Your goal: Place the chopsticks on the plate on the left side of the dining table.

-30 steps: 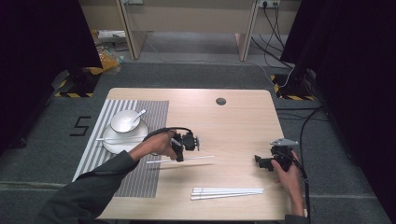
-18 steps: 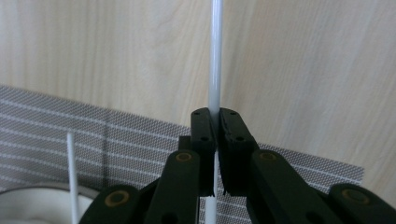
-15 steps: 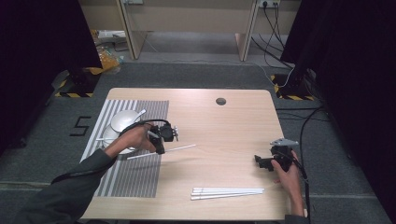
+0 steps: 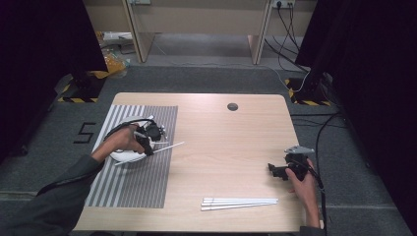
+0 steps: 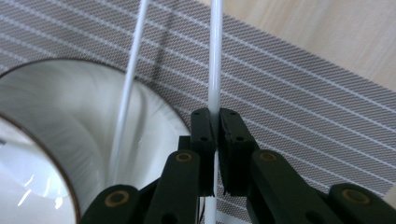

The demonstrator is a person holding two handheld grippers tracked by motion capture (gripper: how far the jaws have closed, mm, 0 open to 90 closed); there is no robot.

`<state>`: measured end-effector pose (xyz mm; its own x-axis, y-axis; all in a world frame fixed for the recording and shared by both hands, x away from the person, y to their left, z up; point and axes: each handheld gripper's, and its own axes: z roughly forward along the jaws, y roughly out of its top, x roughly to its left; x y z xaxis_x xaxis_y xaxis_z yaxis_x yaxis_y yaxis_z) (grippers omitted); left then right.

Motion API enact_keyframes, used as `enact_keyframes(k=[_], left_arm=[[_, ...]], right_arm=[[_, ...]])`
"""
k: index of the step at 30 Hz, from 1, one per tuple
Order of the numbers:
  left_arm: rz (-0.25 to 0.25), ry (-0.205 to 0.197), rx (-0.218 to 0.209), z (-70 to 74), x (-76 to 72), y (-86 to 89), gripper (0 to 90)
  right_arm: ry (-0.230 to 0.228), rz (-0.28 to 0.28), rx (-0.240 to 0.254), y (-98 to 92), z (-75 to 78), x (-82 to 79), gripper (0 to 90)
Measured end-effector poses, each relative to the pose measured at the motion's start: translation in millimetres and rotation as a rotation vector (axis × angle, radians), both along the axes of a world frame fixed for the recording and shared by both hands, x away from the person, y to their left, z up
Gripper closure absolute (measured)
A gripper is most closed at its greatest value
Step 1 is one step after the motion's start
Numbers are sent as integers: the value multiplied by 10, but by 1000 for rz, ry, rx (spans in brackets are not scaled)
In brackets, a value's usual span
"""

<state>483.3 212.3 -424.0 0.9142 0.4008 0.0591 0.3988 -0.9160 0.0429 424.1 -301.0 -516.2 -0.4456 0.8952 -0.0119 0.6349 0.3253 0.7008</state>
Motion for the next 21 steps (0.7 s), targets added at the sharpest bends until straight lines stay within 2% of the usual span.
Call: enact_keyframes(k=[3,5,6,11,13,15,18,21], left_arm=[[9,-5,14,-35,19,77,845],[14,-28,57,-80,27,117,845],[18,-28,69,-102,30,136,845],[36,-19,67,-174,52,223,845],[38,-27,80,-194,59,252,844],[46,-23,69,-187,70,279,844],[45,-57,105,-196,88,304,843],[58,-64,89,-202,75,311,837]], right_arm=[[2,0,0,0,1,-1,2],[2,0,0,0,2,-1,2],[1,-1,1,1,0,-1,2],[2,0,-1,0,1,0,2],[0,0,0,0,0,0,2],[-1,0,0,0,-1,1,2],[1,0,-1,-1,1,0,2],[1,0,0,0,0,0,2]])
